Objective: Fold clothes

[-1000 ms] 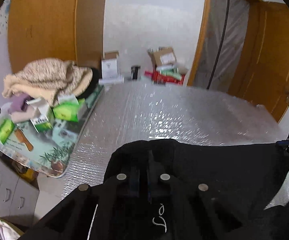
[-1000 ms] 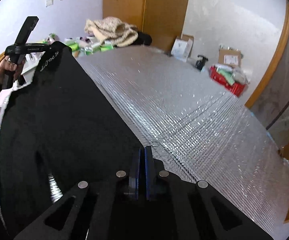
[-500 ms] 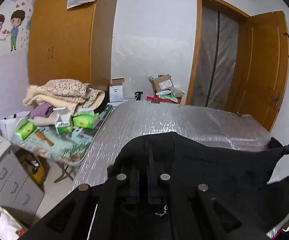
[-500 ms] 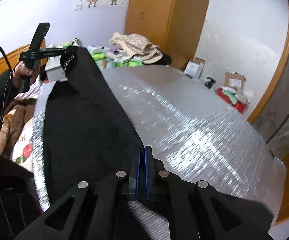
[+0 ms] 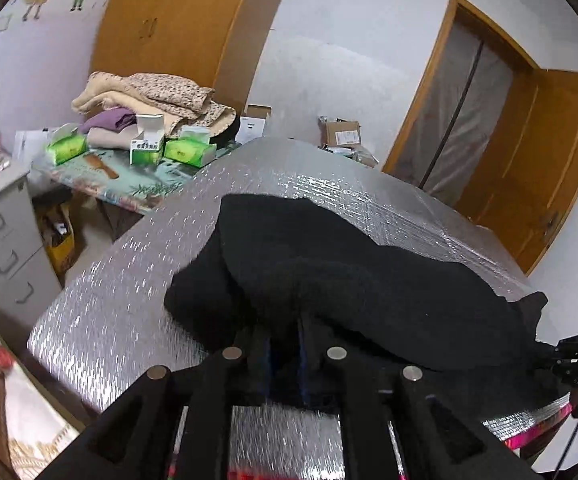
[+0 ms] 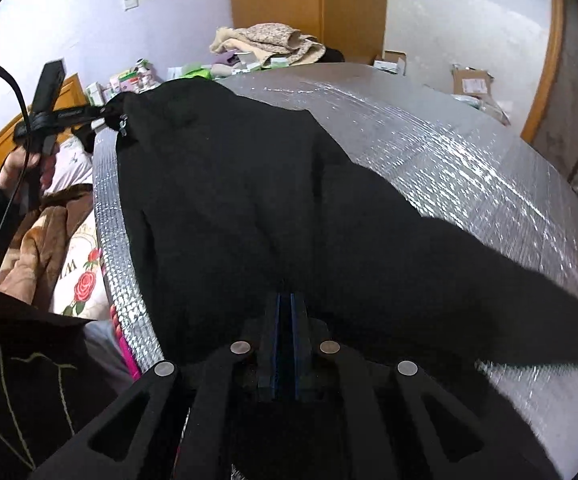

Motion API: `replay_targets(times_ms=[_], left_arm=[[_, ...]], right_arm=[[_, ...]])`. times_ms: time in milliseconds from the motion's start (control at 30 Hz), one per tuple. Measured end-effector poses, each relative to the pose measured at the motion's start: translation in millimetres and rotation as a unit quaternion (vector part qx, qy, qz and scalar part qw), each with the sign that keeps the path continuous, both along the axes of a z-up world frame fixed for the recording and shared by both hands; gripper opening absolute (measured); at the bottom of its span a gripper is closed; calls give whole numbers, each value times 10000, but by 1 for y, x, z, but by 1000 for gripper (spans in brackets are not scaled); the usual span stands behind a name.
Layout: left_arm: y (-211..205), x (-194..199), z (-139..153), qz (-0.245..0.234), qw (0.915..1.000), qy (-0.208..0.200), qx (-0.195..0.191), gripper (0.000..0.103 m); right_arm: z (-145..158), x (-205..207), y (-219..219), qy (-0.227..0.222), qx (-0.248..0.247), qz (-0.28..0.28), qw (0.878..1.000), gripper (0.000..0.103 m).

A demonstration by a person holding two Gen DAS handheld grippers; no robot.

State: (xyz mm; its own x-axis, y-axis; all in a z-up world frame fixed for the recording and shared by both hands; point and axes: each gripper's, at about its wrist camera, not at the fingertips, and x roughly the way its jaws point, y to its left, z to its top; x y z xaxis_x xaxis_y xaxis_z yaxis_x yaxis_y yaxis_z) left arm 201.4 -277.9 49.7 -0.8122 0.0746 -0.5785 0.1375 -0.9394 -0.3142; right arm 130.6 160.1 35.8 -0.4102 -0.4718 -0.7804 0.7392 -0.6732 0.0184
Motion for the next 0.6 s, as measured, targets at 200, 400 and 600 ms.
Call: replay_targets(times_ms=[200, 400, 600], left_arm=[[3, 25, 1, 235, 9961, 275, 800, 32], [2, 14, -7, 306, 9796, 337, 1960, 47], [4, 29, -6, 813, 9663, 174, 2434, 53]], right_arm=[[7, 2, 0, 246, -65, -80, 9996, 31], [6, 0, -7, 415, -35, 5, 9991, 38], [4, -5, -9, 444, -39, 19, 9990, 38]])
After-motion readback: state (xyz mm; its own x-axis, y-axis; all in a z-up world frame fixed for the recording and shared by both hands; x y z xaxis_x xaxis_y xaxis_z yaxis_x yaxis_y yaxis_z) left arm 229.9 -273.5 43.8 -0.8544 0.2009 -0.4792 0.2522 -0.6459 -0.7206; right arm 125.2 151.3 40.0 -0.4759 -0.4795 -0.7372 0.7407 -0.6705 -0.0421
